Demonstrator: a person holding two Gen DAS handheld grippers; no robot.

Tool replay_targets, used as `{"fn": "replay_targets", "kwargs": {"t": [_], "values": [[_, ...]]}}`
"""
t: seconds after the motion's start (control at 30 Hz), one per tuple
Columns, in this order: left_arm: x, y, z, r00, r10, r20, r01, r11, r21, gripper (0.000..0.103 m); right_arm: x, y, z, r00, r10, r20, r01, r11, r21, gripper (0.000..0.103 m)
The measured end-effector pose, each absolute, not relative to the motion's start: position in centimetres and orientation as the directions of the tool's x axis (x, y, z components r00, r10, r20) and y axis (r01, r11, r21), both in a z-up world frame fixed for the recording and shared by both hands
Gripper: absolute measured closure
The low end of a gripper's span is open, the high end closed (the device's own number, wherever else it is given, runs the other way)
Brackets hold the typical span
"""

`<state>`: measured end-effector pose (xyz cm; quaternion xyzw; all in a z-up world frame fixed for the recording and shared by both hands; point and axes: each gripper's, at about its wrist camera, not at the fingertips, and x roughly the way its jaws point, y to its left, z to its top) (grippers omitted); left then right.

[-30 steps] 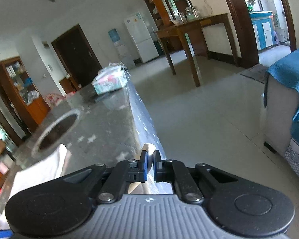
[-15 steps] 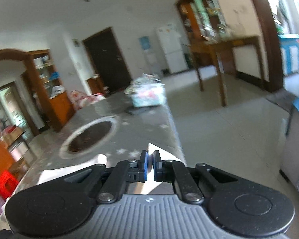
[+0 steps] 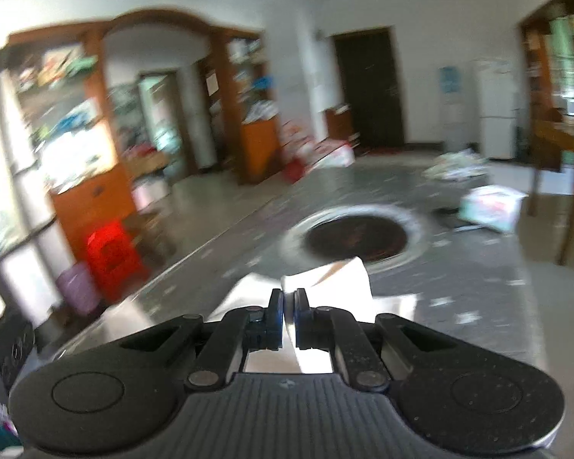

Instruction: Fold clothes

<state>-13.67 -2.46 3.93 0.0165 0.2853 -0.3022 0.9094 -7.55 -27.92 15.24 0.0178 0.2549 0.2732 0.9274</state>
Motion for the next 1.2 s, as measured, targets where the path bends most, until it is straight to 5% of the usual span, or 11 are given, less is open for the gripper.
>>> {"fn": "replay_targets", "kwargs": {"t": [0.43, 0.8, 1.2], "values": [[-13.9, 1.9, 3.0, 0.703, -0.465, -0.538, 0.431, 0.880, -0.199, 0.047, -7.8, -18.4, 8.0, 0.442, 0.624, -0.644, -0.653, 0.716, 0.247, 0.091], [-12.7, 0.0, 3.3, 0.684, -0.479, -0.550, 0.460, 0.869, -0.185, 0.050, -8.3, -25.1, 10.5, 0.570, 0.517, -0.638, -0.562, 0.812, 0.156, 0.078], [-12.0, -1.9, 2.3, 0.670, -0.430, -0.606, 0.447, 0.884, -0.132, 0.097, -10.9, -32.1, 8.2, 0.603, 0.363, -0.711, -0.459, 0.886, 0.063, 0.048]]}}
